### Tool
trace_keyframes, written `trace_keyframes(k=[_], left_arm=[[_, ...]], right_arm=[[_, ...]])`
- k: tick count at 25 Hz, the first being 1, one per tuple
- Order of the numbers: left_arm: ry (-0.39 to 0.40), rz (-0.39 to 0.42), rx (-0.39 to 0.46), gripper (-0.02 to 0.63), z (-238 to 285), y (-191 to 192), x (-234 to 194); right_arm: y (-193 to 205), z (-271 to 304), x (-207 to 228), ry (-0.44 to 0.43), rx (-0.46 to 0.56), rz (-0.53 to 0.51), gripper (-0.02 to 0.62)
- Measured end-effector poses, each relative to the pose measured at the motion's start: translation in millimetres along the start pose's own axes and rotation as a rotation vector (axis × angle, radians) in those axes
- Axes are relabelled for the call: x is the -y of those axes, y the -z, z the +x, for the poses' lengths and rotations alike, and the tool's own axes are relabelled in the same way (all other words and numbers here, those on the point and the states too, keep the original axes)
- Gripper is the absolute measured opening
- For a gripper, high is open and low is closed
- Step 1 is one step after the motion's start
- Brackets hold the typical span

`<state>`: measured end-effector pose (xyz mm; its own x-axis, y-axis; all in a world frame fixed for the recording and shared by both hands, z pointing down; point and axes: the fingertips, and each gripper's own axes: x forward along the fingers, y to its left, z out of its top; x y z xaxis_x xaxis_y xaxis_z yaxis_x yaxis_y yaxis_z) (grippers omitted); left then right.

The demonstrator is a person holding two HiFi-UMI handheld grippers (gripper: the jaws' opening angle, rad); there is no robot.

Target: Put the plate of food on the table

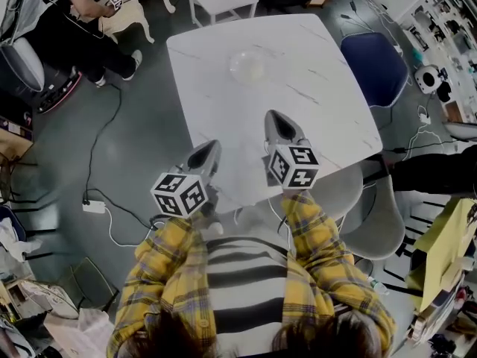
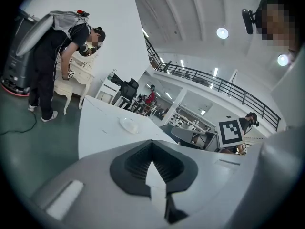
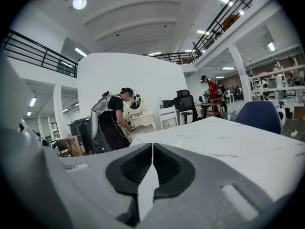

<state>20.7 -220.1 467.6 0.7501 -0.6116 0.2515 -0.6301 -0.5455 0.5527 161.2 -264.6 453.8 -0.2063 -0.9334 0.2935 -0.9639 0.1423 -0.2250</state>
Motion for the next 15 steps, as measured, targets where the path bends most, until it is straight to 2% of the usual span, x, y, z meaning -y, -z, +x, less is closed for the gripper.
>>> trace_keyframes(k=[9, 15], left_arm=[[0.056, 0.014, -0.026, -0.004, -45, 26, 14], [0.109, 0.051, -0.047, -0.005, -69, 39, 29]], right_arm=[[47, -58, -45, 0.036, -0.019, 0.066, 0.000], [64, -89, -72, 0.071, -0.010, 0.094, 0.000]])
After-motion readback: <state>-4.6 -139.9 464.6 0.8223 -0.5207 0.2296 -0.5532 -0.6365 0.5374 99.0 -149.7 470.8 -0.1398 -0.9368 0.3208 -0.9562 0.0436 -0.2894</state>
